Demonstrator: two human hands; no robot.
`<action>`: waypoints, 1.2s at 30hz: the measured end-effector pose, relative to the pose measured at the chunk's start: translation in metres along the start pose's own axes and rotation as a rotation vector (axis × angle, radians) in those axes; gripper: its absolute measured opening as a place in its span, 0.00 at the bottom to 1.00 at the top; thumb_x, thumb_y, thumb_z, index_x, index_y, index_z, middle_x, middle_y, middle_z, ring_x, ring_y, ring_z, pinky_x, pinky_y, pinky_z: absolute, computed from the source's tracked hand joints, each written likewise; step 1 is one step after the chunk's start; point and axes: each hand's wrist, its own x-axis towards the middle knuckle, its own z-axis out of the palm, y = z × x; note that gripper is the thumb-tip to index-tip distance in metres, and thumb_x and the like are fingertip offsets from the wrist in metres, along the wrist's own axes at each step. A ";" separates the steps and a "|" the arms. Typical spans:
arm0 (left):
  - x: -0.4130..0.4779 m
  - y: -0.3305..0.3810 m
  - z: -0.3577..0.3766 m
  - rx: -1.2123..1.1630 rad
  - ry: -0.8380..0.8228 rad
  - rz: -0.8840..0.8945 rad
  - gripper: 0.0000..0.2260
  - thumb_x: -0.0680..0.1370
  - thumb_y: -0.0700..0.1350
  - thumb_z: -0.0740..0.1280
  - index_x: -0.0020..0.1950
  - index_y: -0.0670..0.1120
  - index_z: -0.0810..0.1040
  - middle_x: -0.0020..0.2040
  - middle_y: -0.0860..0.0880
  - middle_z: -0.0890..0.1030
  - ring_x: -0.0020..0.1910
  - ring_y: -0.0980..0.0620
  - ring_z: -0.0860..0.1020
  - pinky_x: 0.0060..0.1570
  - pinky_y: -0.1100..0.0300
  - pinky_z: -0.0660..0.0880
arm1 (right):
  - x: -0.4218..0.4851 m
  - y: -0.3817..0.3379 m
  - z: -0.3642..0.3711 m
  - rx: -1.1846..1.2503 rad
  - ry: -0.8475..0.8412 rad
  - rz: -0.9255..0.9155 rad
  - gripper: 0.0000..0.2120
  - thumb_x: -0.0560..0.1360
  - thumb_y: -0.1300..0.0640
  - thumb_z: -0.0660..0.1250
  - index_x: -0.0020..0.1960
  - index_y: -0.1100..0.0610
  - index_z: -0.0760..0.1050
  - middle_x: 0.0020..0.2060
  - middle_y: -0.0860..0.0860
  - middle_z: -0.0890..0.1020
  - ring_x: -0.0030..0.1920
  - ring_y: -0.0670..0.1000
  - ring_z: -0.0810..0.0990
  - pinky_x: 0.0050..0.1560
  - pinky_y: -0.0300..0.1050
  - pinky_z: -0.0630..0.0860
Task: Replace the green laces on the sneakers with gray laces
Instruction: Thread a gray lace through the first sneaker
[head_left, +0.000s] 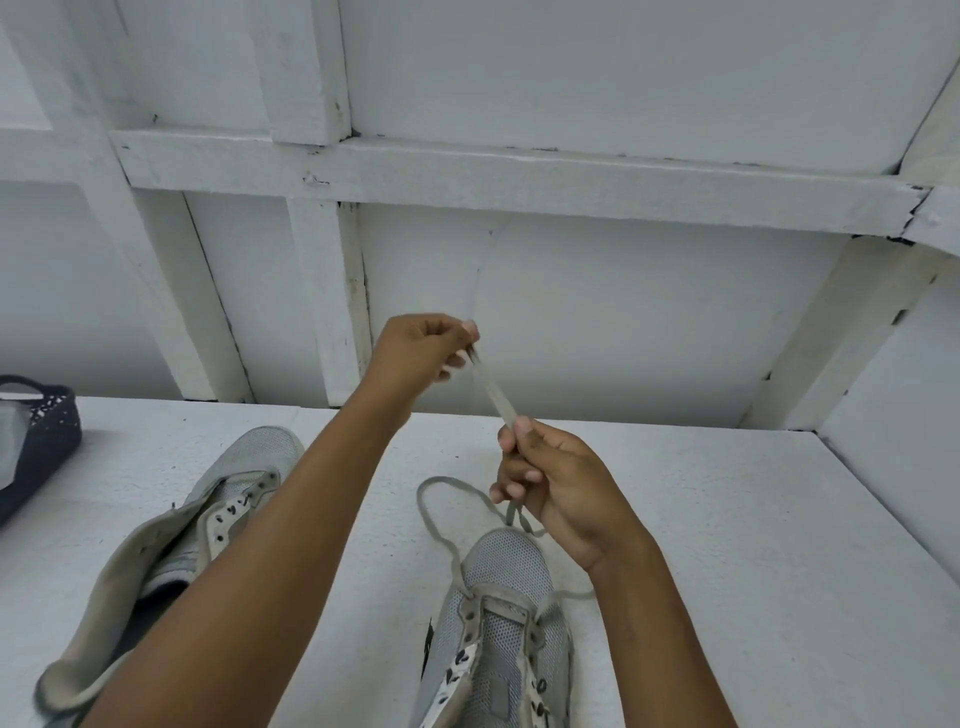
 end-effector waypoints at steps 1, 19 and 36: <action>-0.002 -0.009 0.003 0.074 -0.040 -0.059 0.09 0.80 0.49 0.68 0.46 0.45 0.84 0.43 0.48 0.84 0.39 0.53 0.80 0.42 0.58 0.77 | 0.001 0.001 0.000 0.008 0.026 0.009 0.13 0.82 0.53 0.58 0.43 0.60 0.72 0.26 0.48 0.62 0.28 0.47 0.67 0.37 0.43 0.75; -0.061 -0.025 0.017 0.161 -0.412 -0.139 0.22 0.80 0.60 0.62 0.47 0.42 0.83 0.41 0.52 0.82 0.49 0.54 0.81 0.59 0.51 0.76 | 0.007 0.010 0.006 -0.095 0.142 0.082 0.16 0.85 0.58 0.54 0.42 0.59 0.72 0.24 0.47 0.64 0.27 0.47 0.65 0.36 0.43 0.69; -0.006 -0.023 0.023 0.311 -0.292 -0.241 0.23 0.83 0.58 0.57 0.49 0.42 0.83 0.43 0.48 0.85 0.42 0.51 0.84 0.52 0.52 0.78 | 0.007 0.012 0.006 0.040 0.093 0.097 0.14 0.85 0.57 0.55 0.44 0.60 0.72 0.24 0.48 0.63 0.25 0.47 0.66 0.32 0.43 0.72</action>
